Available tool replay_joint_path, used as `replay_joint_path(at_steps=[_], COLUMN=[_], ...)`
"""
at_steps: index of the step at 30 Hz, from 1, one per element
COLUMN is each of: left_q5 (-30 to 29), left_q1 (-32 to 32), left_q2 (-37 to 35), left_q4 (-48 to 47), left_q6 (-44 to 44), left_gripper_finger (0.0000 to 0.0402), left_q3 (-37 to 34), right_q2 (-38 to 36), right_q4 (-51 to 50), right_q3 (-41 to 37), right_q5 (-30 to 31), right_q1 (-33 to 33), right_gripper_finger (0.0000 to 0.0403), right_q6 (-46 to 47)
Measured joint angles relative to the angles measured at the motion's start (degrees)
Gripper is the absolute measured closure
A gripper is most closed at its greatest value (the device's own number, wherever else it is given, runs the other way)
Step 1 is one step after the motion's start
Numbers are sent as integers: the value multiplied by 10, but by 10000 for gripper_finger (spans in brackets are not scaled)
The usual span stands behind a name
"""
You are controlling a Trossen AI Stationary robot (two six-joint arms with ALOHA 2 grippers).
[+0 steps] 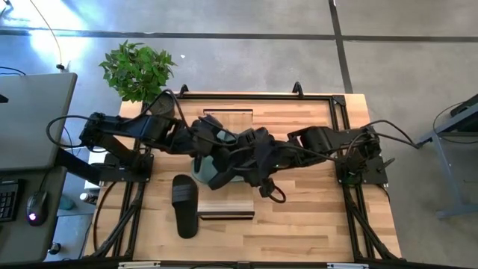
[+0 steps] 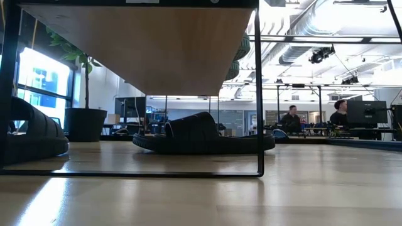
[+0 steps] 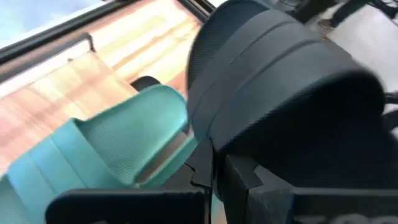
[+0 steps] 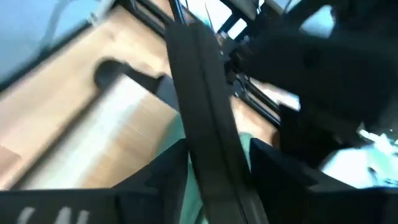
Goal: Pick and place slides into the shelf
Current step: Put the black slipper under the shelf
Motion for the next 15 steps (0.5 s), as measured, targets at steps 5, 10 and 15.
replay_joint_path(at_steps=[5, 10, 15], left_q5=[2, 3, 4], left_q1=[0, -1, -1], left_q2=[-1, -1, -1], left_q4=[5, 5, 12], left_q6=[1, 3, 7], left_gripper_finger=[401, 401, 401], left_q3=[0, 0, 0], right_q2=[0, 0, 0], right_q4=[-1, 2, 15], right_q3=[-1, -1, -1], right_q5=[37, 19, -21], right_q1=[0, 0, 0], right_gripper_finger=[192, 182, 188], right_q6=[-11, -13, -13])
